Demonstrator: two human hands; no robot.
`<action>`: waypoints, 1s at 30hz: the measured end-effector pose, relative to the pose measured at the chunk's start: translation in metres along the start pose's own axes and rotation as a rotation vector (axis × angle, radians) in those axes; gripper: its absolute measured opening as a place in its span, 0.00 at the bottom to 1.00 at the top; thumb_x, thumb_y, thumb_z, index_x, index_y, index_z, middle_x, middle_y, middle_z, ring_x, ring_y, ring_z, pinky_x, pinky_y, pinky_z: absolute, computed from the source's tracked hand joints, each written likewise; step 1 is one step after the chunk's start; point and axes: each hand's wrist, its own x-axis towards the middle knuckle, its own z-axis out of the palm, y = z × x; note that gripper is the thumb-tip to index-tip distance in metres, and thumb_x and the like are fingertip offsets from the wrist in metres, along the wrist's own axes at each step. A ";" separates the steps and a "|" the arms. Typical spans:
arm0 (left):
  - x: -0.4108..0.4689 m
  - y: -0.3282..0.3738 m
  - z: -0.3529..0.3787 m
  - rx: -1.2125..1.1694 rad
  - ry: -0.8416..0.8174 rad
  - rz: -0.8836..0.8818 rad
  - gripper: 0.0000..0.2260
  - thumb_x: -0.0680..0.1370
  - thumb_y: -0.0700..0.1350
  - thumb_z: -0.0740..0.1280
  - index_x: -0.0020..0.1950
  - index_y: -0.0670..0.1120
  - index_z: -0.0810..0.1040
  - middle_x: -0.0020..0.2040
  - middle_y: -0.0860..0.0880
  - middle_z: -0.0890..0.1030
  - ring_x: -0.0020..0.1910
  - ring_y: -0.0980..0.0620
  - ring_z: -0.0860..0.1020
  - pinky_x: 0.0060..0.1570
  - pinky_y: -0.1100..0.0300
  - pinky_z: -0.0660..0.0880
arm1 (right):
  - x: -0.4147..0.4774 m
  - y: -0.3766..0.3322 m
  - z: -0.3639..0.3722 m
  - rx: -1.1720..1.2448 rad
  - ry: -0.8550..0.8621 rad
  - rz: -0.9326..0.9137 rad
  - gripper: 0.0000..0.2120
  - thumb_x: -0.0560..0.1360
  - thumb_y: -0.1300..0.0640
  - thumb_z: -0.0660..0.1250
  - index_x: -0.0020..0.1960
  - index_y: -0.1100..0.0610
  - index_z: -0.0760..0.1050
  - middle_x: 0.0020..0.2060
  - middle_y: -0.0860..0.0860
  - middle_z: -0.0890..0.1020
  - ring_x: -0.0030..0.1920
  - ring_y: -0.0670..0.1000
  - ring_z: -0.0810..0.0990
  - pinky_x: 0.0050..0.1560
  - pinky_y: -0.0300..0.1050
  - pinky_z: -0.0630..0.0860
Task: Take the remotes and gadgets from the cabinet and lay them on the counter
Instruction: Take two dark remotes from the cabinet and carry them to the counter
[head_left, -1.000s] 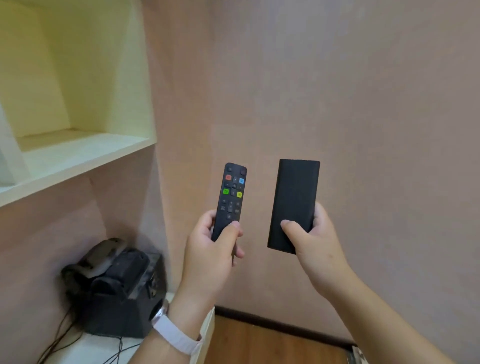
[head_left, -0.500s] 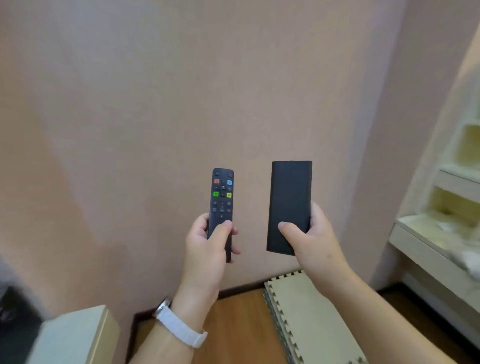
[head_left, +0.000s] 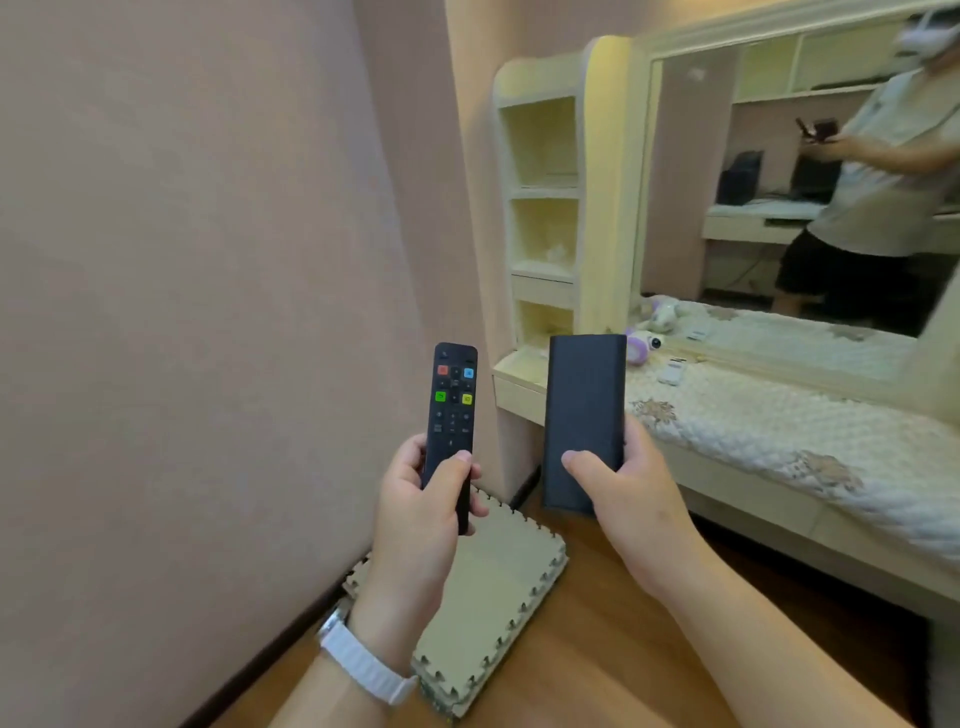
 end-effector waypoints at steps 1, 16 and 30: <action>0.004 -0.004 0.012 0.002 -0.033 -0.009 0.04 0.80 0.39 0.63 0.50 0.46 0.76 0.35 0.50 0.79 0.31 0.51 0.75 0.29 0.59 0.72 | 0.002 0.004 -0.011 -0.007 0.030 0.014 0.16 0.76 0.59 0.66 0.55 0.38 0.70 0.50 0.40 0.81 0.49 0.42 0.80 0.41 0.37 0.79; 0.167 -0.108 0.123 -0.072 -0.298 -0.225 0.04 0.80 0.40 0.63 0.51 0.47 0.77 0.38 0.46 0.80 0.30 0.52 0.76 0.29 0.61 0.72 | 0.142 0.090 -0.072 -0.239 0.352 0.236 0.16 0.76 0.58 0.67 0.52 0.36 0.70 0.49 0.39 0.80 0.46 0.38 0.79 0.45 0.39 0.78; 0.321 -0.162 0.216 -0.064 -0.556 -0.316 0.05 0.80 0.43 0.63 0.54 0.48 0.77 0.41 0.45 0.82 0.29 0.54 0.76 0.31 0.64 0.74 | 0.264 0.108 -0.109 -0.327 0.574 0.360 0.13 0.78 0.58 0.66 0.55 0.41 0.70 0.50 0.45 0.80 0.48 0.47 0.80 0.45 0.45 0.82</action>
